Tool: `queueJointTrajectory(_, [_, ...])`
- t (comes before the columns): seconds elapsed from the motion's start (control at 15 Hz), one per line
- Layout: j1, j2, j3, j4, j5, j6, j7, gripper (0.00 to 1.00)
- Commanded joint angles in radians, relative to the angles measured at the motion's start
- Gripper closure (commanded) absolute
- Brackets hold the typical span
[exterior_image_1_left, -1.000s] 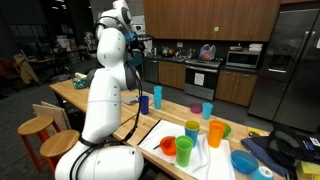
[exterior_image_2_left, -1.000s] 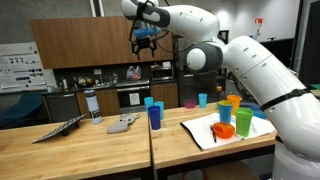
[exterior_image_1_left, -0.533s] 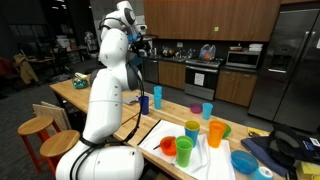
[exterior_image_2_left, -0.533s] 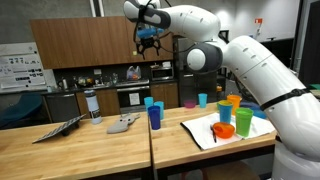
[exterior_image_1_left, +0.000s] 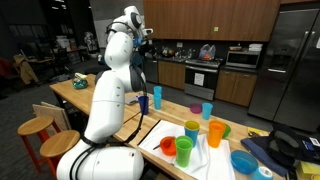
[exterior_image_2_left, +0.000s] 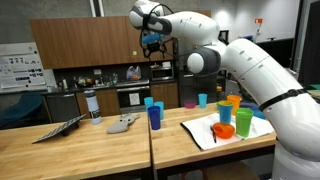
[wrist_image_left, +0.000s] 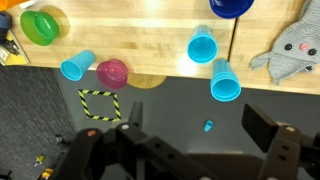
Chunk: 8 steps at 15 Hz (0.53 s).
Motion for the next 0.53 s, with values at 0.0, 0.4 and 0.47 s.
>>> queueJointTrajectory(0.0, [-0.015,-0.003,-0.01,0.012,-0.002,-0.018,0.035,0.0])
queueJointTrajectory(0.4, [-0.016,-0.02,-0.037,0.006,-0.029,-0.018,0.121,0.0])
queueJointTrajectory(0.47, [-0.019,-0.022,-0.042,0.007,-0.036,-0.019,0.12,0.0])
